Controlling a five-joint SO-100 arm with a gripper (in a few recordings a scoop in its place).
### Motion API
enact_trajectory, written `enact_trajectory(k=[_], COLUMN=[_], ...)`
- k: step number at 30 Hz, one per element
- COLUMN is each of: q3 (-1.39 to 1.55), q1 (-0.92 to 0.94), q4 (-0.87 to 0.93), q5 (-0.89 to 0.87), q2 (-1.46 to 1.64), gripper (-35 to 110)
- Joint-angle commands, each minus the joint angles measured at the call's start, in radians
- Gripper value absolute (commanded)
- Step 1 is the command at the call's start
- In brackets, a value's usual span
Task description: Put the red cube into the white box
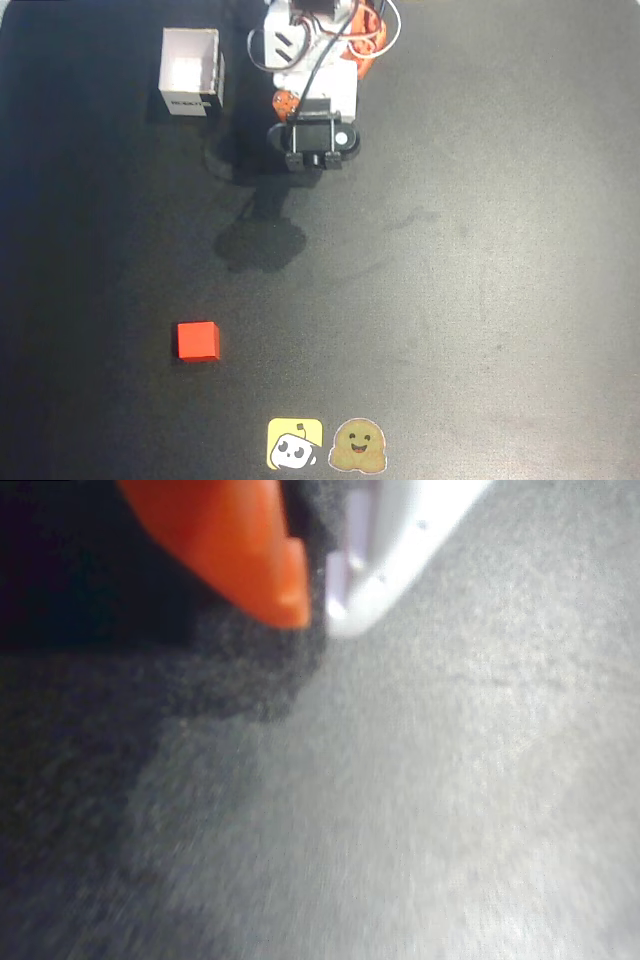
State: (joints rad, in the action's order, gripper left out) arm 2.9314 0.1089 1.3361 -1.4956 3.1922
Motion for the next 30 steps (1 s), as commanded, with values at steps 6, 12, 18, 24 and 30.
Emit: enact_trajectory(k=[6,12,18,24,30], q3=[-0.296,-0.629,-0.856,-1.003,-1.175], q1=[0.058,0.126,0.199,0.247,0.279], q4=[-0.094,-0.098,-0.13,-0.199,-0.213], q5=[0.037,0.04,0.04,0.037,0.038], q2=[-0.347,-0.741,-1.035,-1.267,-1.476], gripper=[0,0,0,0,3])
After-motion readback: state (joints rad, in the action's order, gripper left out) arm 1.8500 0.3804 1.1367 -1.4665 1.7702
